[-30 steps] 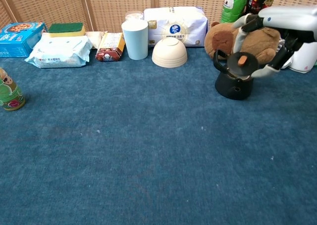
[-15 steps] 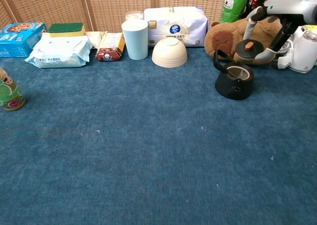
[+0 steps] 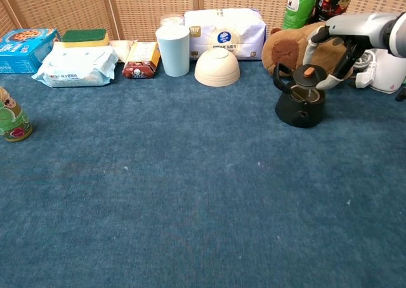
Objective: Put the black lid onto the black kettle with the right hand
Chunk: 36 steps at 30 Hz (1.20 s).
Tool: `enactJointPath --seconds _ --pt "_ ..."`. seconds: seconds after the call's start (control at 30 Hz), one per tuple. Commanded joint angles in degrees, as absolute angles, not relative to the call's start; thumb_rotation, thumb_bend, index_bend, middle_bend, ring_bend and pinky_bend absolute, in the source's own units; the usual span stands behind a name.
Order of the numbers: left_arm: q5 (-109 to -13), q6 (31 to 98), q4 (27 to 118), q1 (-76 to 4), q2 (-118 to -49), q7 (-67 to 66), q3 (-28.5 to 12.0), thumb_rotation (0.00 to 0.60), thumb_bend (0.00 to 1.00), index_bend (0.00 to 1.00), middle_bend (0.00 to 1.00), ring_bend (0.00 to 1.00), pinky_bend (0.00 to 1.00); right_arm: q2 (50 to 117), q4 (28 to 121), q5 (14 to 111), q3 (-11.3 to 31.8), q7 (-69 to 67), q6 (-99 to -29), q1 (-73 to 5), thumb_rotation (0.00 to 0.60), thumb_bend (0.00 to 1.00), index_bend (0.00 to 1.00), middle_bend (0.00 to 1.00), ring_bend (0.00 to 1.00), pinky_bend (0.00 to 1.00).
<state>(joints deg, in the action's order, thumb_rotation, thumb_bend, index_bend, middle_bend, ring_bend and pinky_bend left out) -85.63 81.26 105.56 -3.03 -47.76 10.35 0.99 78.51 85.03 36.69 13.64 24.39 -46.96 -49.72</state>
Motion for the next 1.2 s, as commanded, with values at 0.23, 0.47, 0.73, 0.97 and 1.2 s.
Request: enactJointPath --seconds 0.23,0.47,0.73,0.97,1.2 --pt "-85.58 81.32 105.48 -2.99 -47.71 10.58 0.94 0.600 0.12 0.00 0.00 0.00 0.04 79.35 83.34 35.39 12.73 23.68 -46.51 -50.51 0.600 0.33 0.40 0.05 0.01 0.00" --pt "-85.61 81.28 105.64 -2.99 -47.78 10.29 0.98 0.600 0.12 0.00 0.00 0.00 0.04 80.35 81.78 34.86 11.95 22.77 -45.68 -50.79 0.600 0.33 0.40 0.05 0.01 0.00" --pt "-85.45 81.26 105.72 -3.00 -47.83 10.16 0.91 0.600 0.12 0.00 0.00 0.00 0.04 80.91 80.78 34.81 11.67 22.19 -45.55 -51.18 0.600 0.33 0.40 0.05 0.01 0.00" --pt "-85.52 81.22 105.67 -3.01 -47.81 10.23 0.95 0.600 0.12 0.00 0.00 0.00 0.04 80.61 81.27 34.34 11.32 21.79 -45.15 -51.26 0.600 0.32 0.27 0.05 0.01 0.00" --pt "-85.62 81.31 105.72 -2.96 -47.85 10.17 0.99 0.600 0.12 0.00 0.00 0.00 0.04 80.35 82.00 34.34 11.02 21.76 -45.19 -51.52 0.600 0.32 0.13 0.04 0.01 0.00"
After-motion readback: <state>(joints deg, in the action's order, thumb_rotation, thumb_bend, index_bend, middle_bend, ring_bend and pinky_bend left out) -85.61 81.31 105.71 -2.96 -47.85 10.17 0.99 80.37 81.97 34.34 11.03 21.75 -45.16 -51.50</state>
